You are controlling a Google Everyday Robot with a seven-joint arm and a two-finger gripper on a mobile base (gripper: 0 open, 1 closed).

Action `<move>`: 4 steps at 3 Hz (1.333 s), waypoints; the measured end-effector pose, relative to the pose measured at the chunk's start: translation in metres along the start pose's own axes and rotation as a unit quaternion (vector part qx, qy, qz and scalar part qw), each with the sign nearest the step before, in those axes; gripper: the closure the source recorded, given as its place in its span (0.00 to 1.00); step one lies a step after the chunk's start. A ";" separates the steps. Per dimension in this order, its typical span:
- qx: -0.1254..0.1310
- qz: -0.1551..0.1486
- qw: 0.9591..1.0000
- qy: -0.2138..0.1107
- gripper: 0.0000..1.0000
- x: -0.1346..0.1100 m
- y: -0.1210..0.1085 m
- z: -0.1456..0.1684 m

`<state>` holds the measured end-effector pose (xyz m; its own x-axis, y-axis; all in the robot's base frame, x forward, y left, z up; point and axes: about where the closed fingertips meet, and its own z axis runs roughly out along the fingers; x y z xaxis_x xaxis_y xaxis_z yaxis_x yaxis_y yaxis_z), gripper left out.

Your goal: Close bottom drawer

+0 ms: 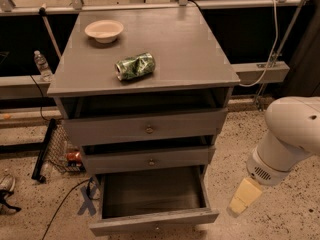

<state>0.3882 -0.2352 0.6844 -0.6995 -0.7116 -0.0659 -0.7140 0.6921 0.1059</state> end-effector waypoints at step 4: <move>-0.032 0.107 0.993 0.048 0.00 0.013 -0.008 0.149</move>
Offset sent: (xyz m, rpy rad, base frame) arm -0.0044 0.0030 -0.1573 -0.0313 0.1379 -0.1932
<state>0.3806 -0.2323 0.5351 -0.8267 -0.5594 0.0602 -0.5437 0.8218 0.1704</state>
